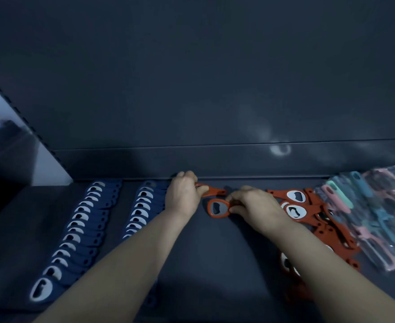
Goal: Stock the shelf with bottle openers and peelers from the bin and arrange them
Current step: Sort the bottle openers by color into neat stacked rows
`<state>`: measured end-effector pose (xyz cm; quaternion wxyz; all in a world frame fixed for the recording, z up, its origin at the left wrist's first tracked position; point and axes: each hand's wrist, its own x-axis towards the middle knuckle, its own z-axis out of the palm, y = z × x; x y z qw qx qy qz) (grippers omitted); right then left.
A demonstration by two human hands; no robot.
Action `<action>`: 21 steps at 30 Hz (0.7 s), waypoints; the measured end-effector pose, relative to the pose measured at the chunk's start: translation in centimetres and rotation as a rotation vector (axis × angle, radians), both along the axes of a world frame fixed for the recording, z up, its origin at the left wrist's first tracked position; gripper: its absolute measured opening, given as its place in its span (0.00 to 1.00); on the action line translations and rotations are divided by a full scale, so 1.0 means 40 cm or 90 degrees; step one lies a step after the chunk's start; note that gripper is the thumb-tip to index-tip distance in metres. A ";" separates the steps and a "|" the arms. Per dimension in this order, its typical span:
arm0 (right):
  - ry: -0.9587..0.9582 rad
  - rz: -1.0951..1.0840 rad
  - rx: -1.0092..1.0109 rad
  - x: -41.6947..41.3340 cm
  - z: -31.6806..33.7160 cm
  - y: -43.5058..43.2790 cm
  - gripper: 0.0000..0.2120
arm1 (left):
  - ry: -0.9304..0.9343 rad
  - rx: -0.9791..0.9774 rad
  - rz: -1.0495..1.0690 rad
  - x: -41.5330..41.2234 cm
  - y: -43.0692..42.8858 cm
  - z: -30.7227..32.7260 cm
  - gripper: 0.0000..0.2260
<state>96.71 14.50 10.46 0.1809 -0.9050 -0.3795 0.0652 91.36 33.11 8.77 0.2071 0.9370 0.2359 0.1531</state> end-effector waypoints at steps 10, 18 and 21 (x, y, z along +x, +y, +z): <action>-0.048 -0.025 -0.028 0.006 -0.022 0.127 0.15 | 0.007 0.153 -0.027 -0.100 0.091 0.046 0.09; -0.167 -0.049 -0.106 0.008 -0.041 0.163 0.17 | 0.133 0.296 -0.083 -0.115 0.090 0.043 0.12; -0.173 -0.072 -0.091 0.001 -0.043 0.155 0.16 | 0.138 0.276 -0.083 -0.110 0.079 0.045 0.11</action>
